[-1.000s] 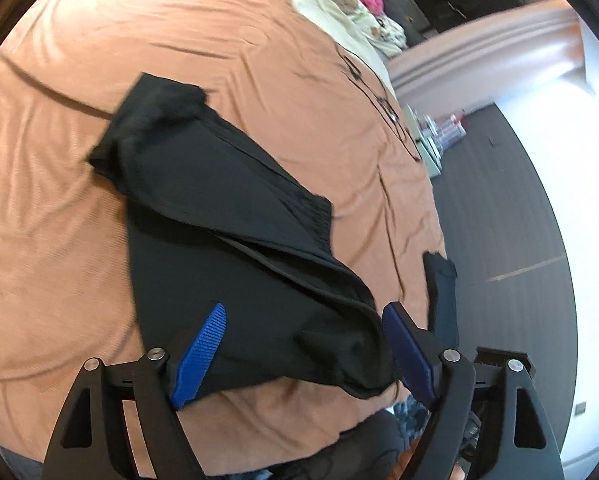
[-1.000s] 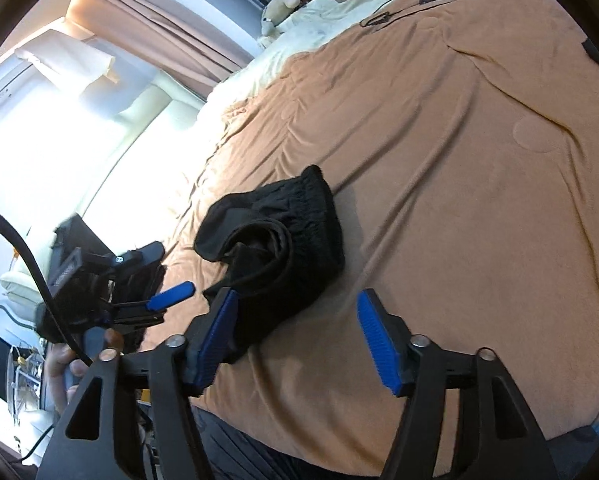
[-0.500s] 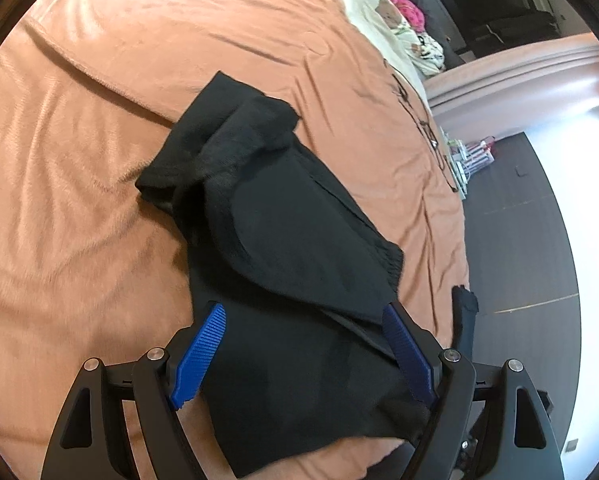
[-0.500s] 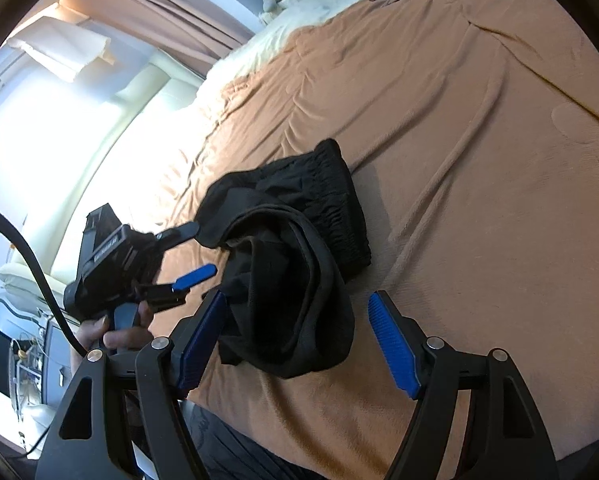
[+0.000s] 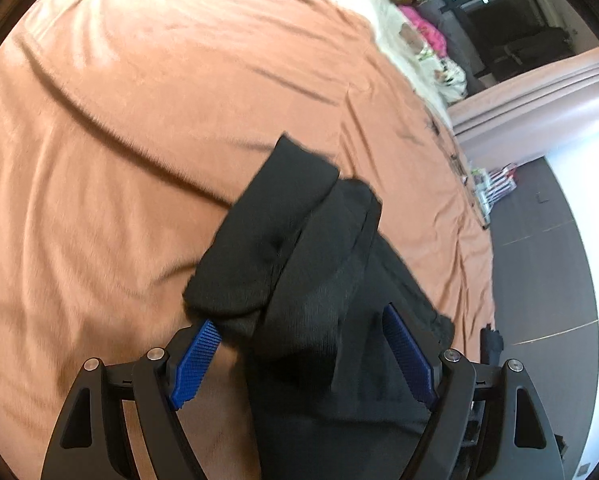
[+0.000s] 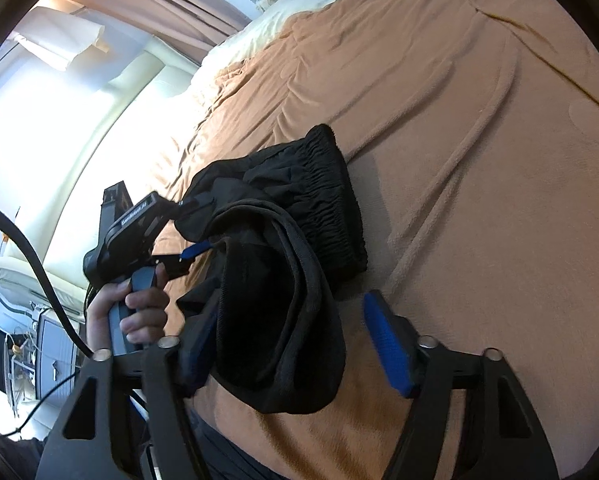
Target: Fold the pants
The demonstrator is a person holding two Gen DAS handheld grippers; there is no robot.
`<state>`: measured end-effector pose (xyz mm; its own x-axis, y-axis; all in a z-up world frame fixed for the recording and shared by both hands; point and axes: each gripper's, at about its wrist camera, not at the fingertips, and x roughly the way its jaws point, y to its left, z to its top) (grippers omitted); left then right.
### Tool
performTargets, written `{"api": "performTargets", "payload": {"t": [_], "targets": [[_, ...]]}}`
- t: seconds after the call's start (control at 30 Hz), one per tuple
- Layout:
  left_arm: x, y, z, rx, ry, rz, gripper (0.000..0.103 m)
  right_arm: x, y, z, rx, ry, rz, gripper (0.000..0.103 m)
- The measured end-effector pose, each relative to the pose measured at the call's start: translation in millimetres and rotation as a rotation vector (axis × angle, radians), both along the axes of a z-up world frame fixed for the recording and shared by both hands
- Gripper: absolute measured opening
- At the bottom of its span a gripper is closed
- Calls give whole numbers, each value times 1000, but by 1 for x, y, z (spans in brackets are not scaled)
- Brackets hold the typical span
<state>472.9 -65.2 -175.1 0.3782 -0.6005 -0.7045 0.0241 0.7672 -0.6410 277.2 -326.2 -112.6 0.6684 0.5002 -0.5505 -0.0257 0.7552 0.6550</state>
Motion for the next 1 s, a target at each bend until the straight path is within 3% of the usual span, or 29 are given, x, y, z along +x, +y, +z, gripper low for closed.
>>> {"api": "performTargets", "payload": {"t": [0.07, 0.13, 0.27, 0.33, 0.47, 0.7, 1.0], "targets": [[2, -1, 1, 17, -11, -5, 74, 0, 2, -3, 3, 5, 6, 45], [2, 0, 5, 23, -19, -13, 53, 1, 3, -5, -1, 9, 13, 35], [-1, 5, 19, 27, -47, -14, 35, -4, 6, -5, -20, 0, 15, 20], [-2, 6, 29, 25, -70, -23, 20, -7, 7, -4, -20, -10, 18, 15], [-1, 2, 51, 24, -107, -46, 15, -12, 5, -4, -22, -22, 5, 8], [11, -21, 85, 23, -154, -93, 15, -26, 8, -7, -42, -30, -9, 6], [40, -70, 96, 71, -153, -164, 15, -36, 20, -11, -58, -31, 14, 5]]}}
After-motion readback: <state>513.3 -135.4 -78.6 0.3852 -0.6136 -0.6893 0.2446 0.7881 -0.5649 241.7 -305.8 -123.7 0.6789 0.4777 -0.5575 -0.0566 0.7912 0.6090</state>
